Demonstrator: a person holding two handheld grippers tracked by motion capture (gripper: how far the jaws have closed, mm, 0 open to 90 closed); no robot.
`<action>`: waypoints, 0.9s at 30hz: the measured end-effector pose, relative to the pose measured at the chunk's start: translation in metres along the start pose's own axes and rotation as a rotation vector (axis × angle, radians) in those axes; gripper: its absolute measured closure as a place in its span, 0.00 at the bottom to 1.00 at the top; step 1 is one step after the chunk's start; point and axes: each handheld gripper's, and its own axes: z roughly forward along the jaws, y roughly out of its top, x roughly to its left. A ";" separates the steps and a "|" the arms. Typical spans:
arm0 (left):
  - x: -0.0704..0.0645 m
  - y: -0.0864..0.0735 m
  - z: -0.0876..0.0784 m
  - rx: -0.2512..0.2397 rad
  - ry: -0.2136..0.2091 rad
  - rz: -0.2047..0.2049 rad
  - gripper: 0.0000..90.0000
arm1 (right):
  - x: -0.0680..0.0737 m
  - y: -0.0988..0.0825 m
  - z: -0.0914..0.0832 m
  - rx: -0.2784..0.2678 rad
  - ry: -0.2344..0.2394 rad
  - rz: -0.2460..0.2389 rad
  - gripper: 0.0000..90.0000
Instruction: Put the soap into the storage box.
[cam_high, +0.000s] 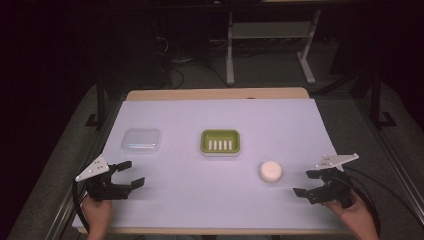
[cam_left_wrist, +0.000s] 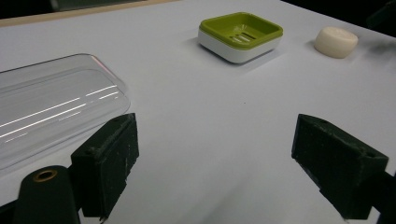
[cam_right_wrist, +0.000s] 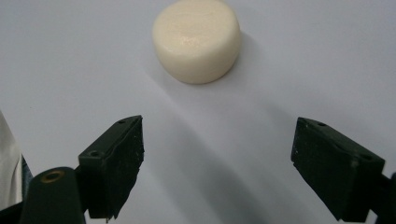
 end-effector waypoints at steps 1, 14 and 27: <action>0.000 0.000 0.000 0.000 -0.001 0.000 0.16 | 0.001 0.000 0.000 -0.001 0.002 0.003 0.18; -0.001 0.000 0.000 -0.001 0.001 0.001 0.16 | 0.008 0.008 0.008 0.046 -0.016 -0.021 0.16; -0.001 0.000 0.000 0.003 0.003 0.003 0.16 | 0.012 0.020 0.016 0.058 -0.004 -0.056 0.16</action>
